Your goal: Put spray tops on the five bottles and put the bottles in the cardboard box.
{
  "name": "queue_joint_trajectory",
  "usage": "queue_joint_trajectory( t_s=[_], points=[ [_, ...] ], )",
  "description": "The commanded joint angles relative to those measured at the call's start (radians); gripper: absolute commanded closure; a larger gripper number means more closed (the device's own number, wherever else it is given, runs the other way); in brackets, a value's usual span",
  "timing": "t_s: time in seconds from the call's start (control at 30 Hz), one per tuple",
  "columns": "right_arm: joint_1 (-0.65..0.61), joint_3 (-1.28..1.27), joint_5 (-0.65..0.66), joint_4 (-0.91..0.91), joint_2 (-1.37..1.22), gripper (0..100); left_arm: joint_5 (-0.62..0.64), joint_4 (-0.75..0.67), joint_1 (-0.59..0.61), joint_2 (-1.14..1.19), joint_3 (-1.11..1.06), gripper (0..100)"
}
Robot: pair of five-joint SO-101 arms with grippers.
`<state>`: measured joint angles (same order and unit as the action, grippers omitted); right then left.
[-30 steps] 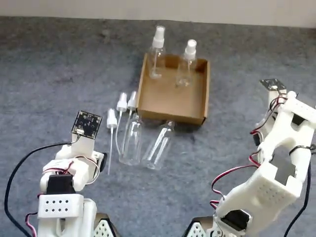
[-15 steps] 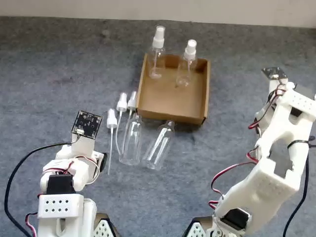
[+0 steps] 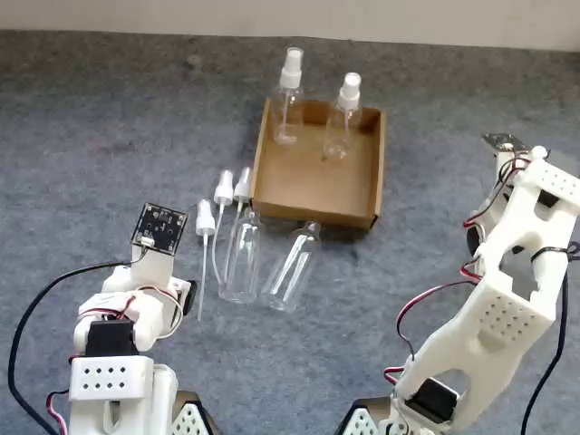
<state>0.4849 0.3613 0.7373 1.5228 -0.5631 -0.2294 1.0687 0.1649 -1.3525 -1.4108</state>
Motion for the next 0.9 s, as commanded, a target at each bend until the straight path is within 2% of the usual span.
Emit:
queue_joint_trajectory(
  t_s=[0.0,0.1,0.3,0.4,0.6,0.73,0.87],
  points=[
    [0.01,0.048,0.034,0.03,0.013,78.5,-0.006,-0.021,0.004,-0.007,0.004,82],
    [0.028,0.048,0.031,0.031,0.013,79.1,-0.006,-0.021,0.004,-0.007,0.004,82],
    [0.051,0.048,0.029,0.031,0.013,88.3,-0.006,-0.021,0.004,-0.007,0.004,82],
    [0.051,0.048,0.029,0.033,0.013,86.1,-0.006,-0.021,0.004,-0.007,0.004,82],
    [0.061,0.047,0.029,0.038,0.012,74.9,-0.006,-0.021,0.004,-0.007,0.004,82],
    [0.068,0.035,0.037,0.028,0.012,74.8,-0.006,-0.021,0.004,-0.007,0.004,82],
    [0.065,-0.076,0.032,-0.068,0.018,74.9,-0.006,-0.021,0.004,-0.007,0.004,82]
  ],
)
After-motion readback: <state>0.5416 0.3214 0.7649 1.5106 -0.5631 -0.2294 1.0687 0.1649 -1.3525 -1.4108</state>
